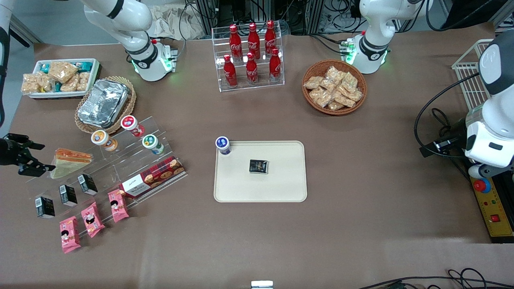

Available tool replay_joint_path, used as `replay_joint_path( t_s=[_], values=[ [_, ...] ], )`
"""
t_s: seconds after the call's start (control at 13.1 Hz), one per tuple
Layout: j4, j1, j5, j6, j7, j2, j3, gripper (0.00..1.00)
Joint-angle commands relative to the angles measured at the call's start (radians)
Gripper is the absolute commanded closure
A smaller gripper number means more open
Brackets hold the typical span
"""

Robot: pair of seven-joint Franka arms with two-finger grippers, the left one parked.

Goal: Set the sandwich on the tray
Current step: 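Close the right gripper on the wrapped sandwich and lift it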

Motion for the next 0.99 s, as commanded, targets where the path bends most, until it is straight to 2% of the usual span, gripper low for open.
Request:
replay_joint_path(
  t_s=[0.0,0.38,0.53,0.76,0.92],
  values=[
    [-0.060,0.000,0.022,0.061,0.011,-0.013,-0.001,0.03],
    [-0.117,-0.005,0.022,0.099,0.009,-0.011,-0.001,0.04],
    [-0.144,-0.005,0.022,0.136,0.009,-0.014,-0.001,0.07],
    [-0.147,0.001,0.022,0.142,0.009,-0.009,0.000,0.42],
    [-0.141,0.006,0.022,0.141,0.009,-0.009,0.000,0.54]
  ],
)
